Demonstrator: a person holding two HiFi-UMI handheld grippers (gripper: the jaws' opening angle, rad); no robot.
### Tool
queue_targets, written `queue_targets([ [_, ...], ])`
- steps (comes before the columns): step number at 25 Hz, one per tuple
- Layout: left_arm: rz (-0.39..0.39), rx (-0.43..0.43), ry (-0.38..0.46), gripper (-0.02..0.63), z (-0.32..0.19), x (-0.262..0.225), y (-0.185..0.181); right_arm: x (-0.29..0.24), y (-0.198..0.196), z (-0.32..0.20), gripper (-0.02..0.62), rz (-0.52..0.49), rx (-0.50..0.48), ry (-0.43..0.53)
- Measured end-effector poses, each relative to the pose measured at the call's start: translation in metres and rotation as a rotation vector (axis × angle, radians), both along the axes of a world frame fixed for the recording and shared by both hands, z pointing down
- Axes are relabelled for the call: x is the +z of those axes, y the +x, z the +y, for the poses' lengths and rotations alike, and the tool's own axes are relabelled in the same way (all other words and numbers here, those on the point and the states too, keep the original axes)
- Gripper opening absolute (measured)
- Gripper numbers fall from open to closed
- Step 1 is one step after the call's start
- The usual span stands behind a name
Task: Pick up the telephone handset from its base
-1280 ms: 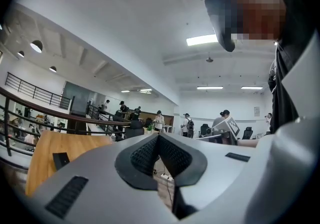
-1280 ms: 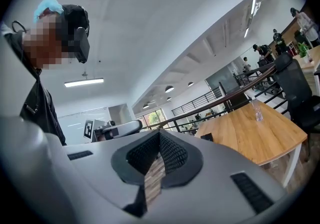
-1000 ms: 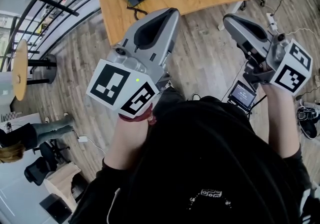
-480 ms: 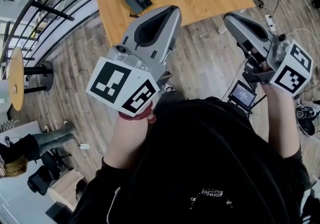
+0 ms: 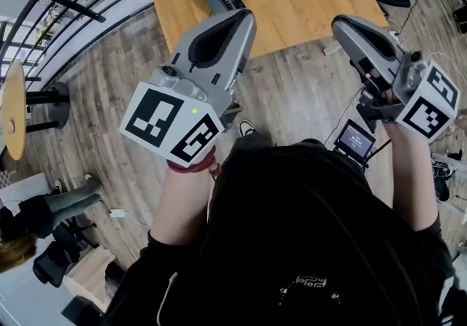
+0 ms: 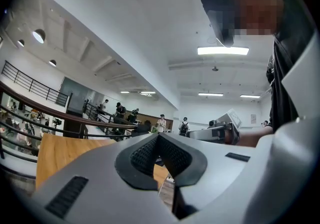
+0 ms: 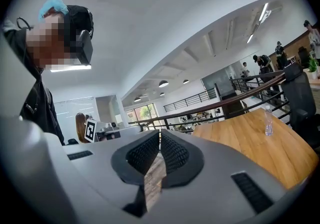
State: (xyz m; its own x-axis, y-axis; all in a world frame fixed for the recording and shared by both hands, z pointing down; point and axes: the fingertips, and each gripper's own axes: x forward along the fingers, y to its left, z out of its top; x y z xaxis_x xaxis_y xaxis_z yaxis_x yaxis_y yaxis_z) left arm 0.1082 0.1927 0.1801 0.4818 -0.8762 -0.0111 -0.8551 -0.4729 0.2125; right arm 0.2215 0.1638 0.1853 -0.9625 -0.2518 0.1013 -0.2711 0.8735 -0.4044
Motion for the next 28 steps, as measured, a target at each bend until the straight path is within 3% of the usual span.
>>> queue_targets([
  [11,0.007,-0.071,-0.025,0.005,0.015,0.025,-0.104,0.002,-0.118,-0.005,0.017,-0.001,-0.150,0.003],
  [17,0.033,-0.158,-0.087,0.005,0.028,0.039,-0.126,-0.007,-0.142,-0.006,0.017,-0.027,-0.213,-0.006],
  [22,0.066,-0.265,-0.140,0.005,0.029,0.068,-0.167,0.010,-0.163,-0.024,0.017,-0.071,-0.231,-0.045],
  [28,0.047,-0.276,-0.133,0.005,0.009,0.062,-0.175,0.010,-0.180,-0.048,0.017,-0.090,-0.269,-0.047],
])
